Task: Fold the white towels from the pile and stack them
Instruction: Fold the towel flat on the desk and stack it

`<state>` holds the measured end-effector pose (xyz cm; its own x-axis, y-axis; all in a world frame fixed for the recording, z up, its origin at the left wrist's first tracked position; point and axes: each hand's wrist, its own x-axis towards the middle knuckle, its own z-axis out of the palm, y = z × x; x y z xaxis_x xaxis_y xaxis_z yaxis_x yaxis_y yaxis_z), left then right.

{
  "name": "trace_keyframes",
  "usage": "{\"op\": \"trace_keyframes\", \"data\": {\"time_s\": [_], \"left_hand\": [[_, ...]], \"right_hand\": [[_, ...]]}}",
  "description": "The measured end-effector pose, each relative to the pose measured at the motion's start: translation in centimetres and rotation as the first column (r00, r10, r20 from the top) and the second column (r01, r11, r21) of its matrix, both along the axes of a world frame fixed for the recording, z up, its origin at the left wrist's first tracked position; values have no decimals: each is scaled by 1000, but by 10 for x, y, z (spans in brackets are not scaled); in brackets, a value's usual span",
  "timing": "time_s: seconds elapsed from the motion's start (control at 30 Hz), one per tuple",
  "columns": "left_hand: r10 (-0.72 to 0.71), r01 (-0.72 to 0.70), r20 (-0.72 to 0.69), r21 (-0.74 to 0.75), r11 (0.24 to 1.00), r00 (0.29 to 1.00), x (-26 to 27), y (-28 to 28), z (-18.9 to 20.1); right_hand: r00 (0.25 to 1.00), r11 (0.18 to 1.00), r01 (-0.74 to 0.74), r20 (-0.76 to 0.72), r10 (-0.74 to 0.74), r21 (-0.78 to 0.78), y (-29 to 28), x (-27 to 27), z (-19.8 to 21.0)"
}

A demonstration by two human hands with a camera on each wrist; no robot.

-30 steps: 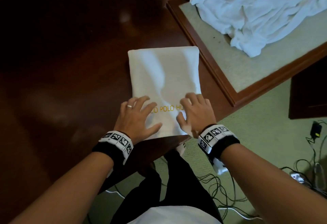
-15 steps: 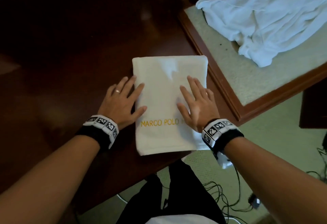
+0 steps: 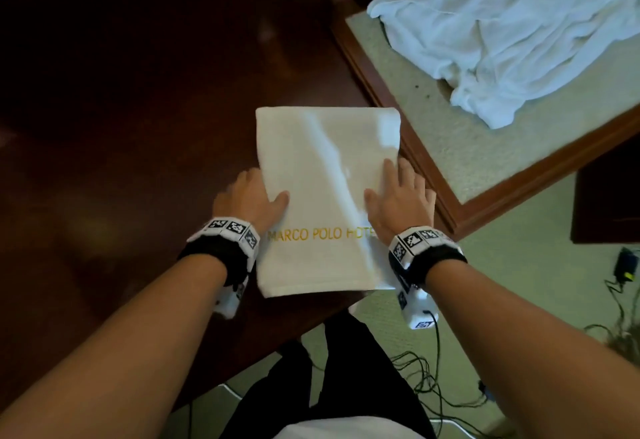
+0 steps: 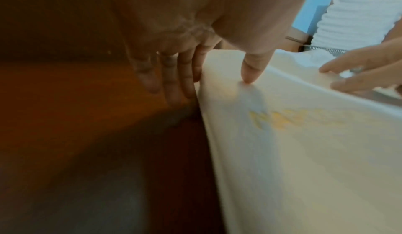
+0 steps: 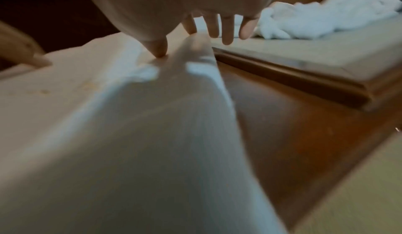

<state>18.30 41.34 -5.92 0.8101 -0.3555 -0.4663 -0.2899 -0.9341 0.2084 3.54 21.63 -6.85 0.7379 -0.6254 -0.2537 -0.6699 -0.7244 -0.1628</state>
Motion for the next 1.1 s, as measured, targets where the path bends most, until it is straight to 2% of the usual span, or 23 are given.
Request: {"op": "trace_keyframes", "data": {"time_s": [0.07,0.13,0.23,0.3,0.4,0.53,0.73,0.87,1.1], "left_hand": [[149,-160,-165,-54,986,975,-19,7,-3],[260,-301,-297,-101,948,919,-36,13,-6],[364,-432,-373,-118,894,853,-52,21,-16],[363,-456,-397,-169,874,843,-54,25,-16],[292,-415,-398,-271,868,870,-49,22,-2],[226,-344,-315,-393,853,922,-49,4,42],[99,-191,-199,-521,832,975,-56,-50,112],[-21,-60,-120,-630,775,993,-66,-104,169],[-170,159,54,-693,703,984,-99,-240,247]], "right_hand": [[983,974,182,5,-185,134,10,-18,1],[947,909,320,-58,-316,267,19,-35,-4],[887,800,442,-65,-457,405,31,-48,-10],[837,732,499,-41,-545,463,37,-50,-8],[840,716,498,-67,-539,490,40,-51,8],[819,699,506,-27,-573,506,36,-49,48],[822,755,466,89,-562,460,-2,-55,130],[790,784,460,212,-576,416,-51,-75,183],[699,809,482,410,-586,336,-172,-129,256]]}}
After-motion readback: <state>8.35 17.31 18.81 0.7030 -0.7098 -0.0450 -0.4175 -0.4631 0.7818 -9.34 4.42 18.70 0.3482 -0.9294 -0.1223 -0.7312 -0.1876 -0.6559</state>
